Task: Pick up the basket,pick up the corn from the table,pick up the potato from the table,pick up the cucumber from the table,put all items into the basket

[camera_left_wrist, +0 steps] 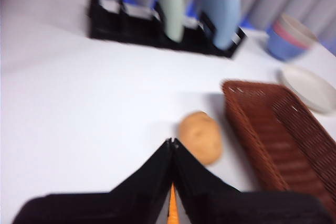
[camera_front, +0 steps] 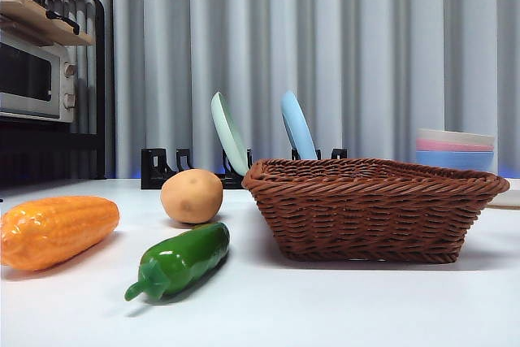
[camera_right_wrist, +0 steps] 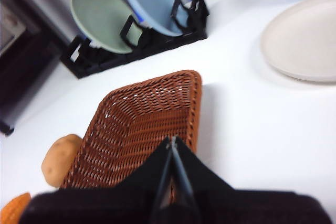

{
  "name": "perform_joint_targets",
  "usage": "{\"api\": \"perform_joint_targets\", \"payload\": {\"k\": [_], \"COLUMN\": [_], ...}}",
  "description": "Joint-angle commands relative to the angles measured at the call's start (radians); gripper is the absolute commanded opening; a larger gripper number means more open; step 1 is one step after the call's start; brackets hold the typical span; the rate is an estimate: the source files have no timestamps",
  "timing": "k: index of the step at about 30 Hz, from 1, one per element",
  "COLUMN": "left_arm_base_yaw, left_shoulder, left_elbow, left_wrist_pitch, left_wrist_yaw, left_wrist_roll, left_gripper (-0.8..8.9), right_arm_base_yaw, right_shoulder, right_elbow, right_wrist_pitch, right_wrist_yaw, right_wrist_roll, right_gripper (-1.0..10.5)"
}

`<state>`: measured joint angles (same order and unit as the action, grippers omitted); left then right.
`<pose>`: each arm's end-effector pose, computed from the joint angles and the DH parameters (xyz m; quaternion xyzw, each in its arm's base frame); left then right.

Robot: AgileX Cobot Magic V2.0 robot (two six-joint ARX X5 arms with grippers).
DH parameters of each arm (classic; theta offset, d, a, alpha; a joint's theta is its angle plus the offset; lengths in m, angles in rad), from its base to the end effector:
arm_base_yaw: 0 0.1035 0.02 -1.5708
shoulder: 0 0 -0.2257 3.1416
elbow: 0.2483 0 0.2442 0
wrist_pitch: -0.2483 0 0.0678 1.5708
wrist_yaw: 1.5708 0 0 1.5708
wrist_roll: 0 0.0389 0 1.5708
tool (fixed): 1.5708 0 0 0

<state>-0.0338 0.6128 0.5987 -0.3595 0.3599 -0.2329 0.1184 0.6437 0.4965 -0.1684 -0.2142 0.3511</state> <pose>0.1694 -0.0194 0.2520 -0.1419 0.2043 -0.1696 0.9536 0.1807 0.0298 0.2308 0.1775 0.1831 0.1335 0.9577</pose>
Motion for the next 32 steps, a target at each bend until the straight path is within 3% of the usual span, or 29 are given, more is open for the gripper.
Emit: {"api": "perform_joint_targets", "payload": {"k": [1, 4, 7, 10, 11, 14, 16, 32], "left_arm_base_yaw": [0.001, 0.001, 0.001, 0.001, 0.001, 0.001, 0.001, 0.001], "left_shoulder": [0.107, 0.205, 0.278, 0.327, 0.336, 0.351, 0.351, 0.351], "left_elbow": [0.061, 0.119, 0.16, 0.184, 0.19, 0.193, 0.193, 0.193], "left_wrist_pitch": [-0.032, -0.062, -0.085, -0.101, -0.108, -0.108, -0.108, -0.122], "left_wrist_yaw": [0.091, 0.148, 0.142, 0.142, 0.141, 0.14, 0.14, 0.141], "left_wrist_roll": [0.058, 0.081, 0.08, 0.08, 0.08, 0.077, 0.076, 0.076], "left_gripper": [-0.05, -0.05, -0.04, 0.15, 0.6, 3.17, 3.74, 3.75], "right_arm_base_yaw": [0.0, 0.0, 0.0, 0.0, 0.0, 0.0, 0.0, 0.008], "right_shoulder": [0.104, 0.21, 0.308, 0.387, 0.404, 0.449, 0.478, 0.931], "right_elbow": [0.081, 0.175, 0.261, 0.326, 0.338, 0.369, 0.387, 0.568], "right_wrist_pitch": [-0.045, -0.149, -0.251, -0.31, -0.314, -0.313, -0.312, -0.312], "right_wrist_yaw": [-0.034, -0.082, -0.156, -0.182, -0.181, -0.18, -0.177, -0.153], "right_wrist_roll": [-0.074, -0.139, -0.212, -0.238, -0.242, -0.242, -0.249, -0.263], "right_gripper": [-0.1, -0.1, 0.0, 0.2, 0.7, 2.6, 3.0, 2.9]}}
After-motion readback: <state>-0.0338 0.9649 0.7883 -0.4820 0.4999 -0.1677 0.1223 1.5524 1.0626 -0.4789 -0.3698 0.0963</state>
